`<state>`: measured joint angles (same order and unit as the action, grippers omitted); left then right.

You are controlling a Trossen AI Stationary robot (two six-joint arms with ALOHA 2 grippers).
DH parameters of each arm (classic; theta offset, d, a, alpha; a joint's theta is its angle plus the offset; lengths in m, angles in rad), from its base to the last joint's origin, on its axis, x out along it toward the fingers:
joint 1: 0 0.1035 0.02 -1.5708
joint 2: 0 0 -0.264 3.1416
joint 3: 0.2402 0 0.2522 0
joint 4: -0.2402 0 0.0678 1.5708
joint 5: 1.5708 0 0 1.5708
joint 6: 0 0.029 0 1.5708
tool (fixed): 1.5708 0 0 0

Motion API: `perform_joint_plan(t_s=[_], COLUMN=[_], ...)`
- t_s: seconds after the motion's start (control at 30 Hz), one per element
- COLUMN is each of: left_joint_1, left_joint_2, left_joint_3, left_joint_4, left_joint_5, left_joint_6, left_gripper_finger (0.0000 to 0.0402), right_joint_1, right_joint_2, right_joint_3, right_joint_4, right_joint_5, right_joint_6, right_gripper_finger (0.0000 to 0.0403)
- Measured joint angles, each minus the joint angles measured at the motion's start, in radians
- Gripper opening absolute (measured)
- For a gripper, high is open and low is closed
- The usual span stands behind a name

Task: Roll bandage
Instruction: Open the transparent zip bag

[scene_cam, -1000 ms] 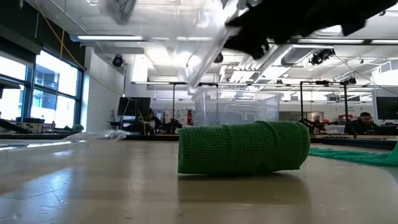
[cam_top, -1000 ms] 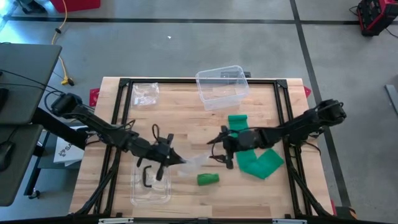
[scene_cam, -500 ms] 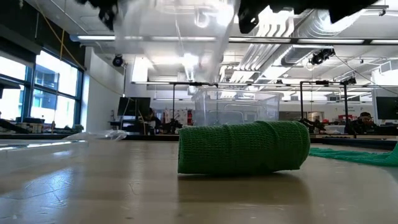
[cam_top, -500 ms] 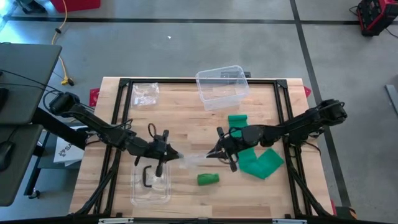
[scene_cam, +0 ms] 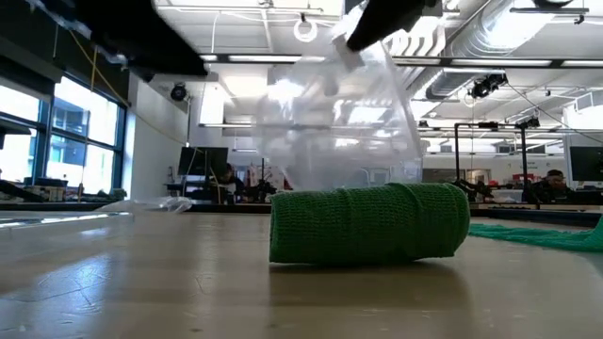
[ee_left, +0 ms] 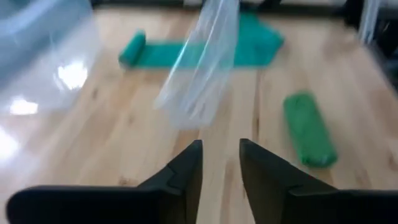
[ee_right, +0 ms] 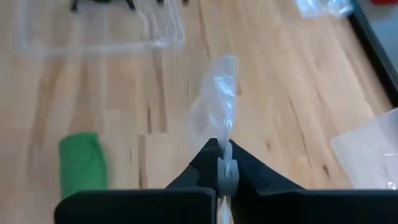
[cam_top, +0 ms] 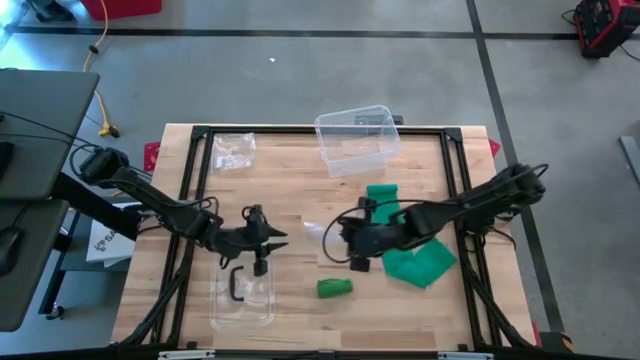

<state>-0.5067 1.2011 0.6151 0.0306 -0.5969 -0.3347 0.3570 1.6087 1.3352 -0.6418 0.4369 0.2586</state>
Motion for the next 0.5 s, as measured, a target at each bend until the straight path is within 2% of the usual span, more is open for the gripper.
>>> perform_joint_plan(t_s=[0.13, 0.27, 0.4, 0.5], left_joint_1=[-0.033, -0.05, -0.053, -0.072], left_joint_2=[0.045, 0.165, 0.324, 0.423], left_joint_3=[0.002, 0.002, 0.002, 0.003], left_joint_4=[0.22, 0.375, 0.431, 0.434], left_joint_5=[-0.043, -0.064, -0.068, -0.064], left_joint_6=[0.152, 0.294, 0.279, 0.208], left_gripper_finger=[0.0116, 0.0117, 0.0117, 0.0117], right_joint_1=[0.02, 0.036, 0.044, 0.056], right_joint_2=[0.127, 0.261, 0.369, 0.428], right_joint_3=[0.101, 0.2, 0.288, 0.325], right_joint_4=[-0.008, -0.012, -0.012, -0.022], right_joint_5=[-0.002, -0.007, -0.014, -0.049], right_joint_6=[-0.021, -0.049, -0.058, -0.042], right_gripper_finger=[0.0003, 0.0004, 0.0014, 0.0031])
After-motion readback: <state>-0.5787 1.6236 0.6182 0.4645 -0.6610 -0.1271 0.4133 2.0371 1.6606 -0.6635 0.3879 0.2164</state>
